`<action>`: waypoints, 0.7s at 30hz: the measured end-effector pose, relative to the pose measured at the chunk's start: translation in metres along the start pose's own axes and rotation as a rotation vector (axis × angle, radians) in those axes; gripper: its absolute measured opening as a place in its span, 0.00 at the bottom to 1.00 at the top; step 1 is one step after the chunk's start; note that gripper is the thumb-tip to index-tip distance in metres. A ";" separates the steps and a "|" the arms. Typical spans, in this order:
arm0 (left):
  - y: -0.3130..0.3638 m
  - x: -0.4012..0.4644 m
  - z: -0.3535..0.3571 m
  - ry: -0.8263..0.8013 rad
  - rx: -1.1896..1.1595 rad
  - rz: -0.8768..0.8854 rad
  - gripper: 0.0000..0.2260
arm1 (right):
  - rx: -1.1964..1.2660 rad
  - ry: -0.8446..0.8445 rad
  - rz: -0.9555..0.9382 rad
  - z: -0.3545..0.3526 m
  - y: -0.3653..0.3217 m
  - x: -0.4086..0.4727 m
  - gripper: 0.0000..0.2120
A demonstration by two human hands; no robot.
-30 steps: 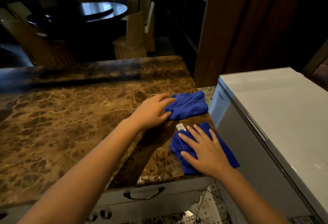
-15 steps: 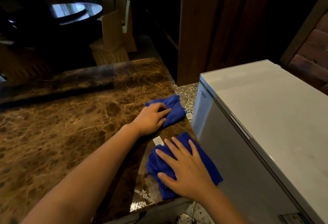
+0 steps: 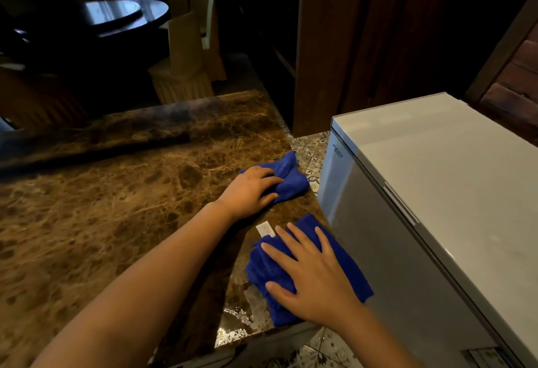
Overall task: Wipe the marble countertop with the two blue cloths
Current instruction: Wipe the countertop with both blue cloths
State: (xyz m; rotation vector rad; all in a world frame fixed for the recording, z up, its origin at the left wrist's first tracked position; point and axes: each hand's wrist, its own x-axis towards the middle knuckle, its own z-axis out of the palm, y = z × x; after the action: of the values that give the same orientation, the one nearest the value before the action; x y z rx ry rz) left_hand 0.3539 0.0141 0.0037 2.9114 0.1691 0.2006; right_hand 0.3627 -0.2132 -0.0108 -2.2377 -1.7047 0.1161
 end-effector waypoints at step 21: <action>-0.039 -0.261 -0.087 0.435 -0.062 -0.411 0.18 | -0.108 0.006 -0.141 0.003 -0.058 0.023 0.32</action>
State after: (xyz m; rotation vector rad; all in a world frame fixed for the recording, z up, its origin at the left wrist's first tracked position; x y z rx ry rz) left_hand 0.0805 0.0364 0.0469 2.6529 0.8007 0.7449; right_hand 0.3144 -0.1773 0.0074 -2.1806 -1.9007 -0.0164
